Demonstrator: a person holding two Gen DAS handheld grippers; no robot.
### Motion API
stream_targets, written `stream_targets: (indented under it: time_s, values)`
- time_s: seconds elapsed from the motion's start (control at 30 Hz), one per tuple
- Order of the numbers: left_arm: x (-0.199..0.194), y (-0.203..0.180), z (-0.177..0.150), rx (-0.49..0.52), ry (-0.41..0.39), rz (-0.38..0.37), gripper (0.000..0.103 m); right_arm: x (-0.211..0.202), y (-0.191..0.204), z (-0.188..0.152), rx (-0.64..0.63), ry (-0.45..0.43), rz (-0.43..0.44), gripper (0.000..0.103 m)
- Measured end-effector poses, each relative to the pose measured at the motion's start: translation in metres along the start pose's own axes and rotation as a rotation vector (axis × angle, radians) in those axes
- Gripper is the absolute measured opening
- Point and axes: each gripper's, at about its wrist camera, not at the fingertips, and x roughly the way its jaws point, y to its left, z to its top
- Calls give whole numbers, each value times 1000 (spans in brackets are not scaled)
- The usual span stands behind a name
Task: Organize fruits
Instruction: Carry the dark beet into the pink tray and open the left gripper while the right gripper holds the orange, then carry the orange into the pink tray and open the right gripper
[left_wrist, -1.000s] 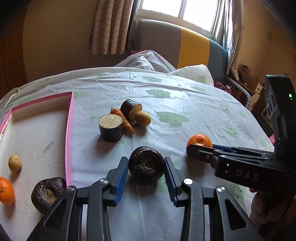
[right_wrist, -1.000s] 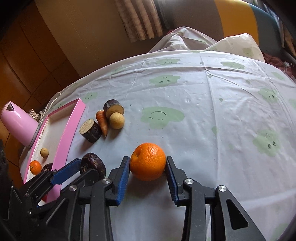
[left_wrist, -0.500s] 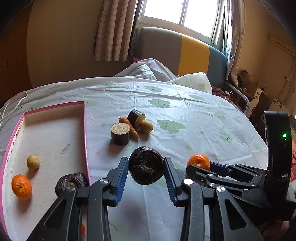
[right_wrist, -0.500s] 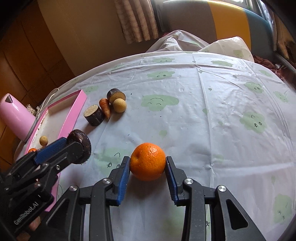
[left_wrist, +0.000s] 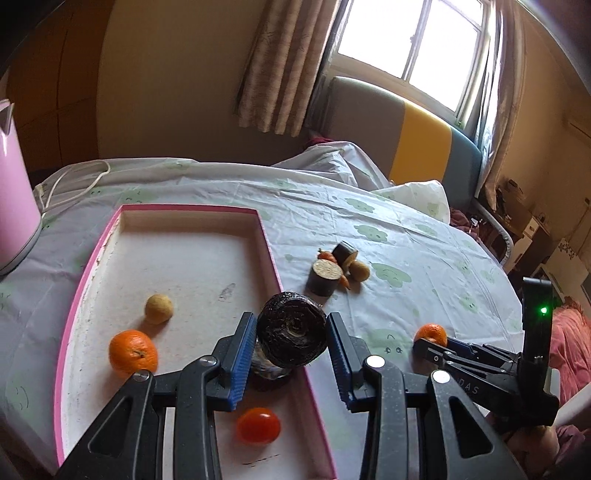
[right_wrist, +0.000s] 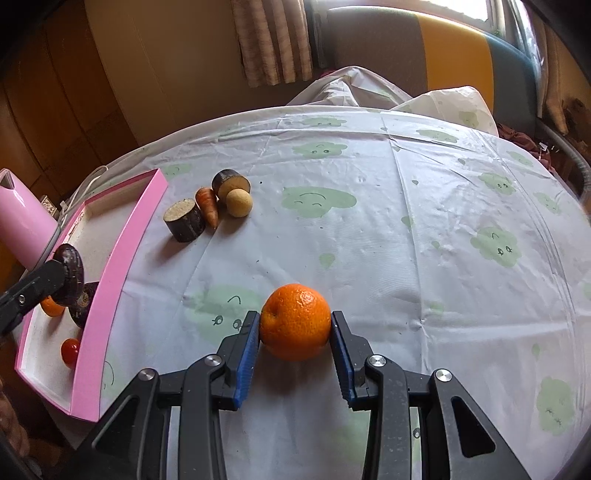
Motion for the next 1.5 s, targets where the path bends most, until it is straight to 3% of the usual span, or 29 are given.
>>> stream_targets:
  time_s: [0.33, 0.5, 0.7, 0.97, 1.27, 1.5]
  values:
    - [-5, 70, 7, -141, -5, 30, 39, 4, 3, 2, 0, 16, -17, 39]
    - [10, 66, 16, -113, 13, 35, 39, 4, 4, 0, -15, 7, -22, 39]
    - [27, 57, 19, -60, 33, 93, 40, 4, 4, -2, -24, -3, -21, 39]
    - [9, 62, -5, -75, 14, 211, 39, 3, 6, -4, -33, -21, -35, 39]
    - [-8, 58, -7, -68, -7, 221, 39, 1, 8, -3, -40, -18, -49, 38]
    - [-18, 59, -8, -58, -18, 225, 39, -10, 28, 0, -44, -22, 57, 38]
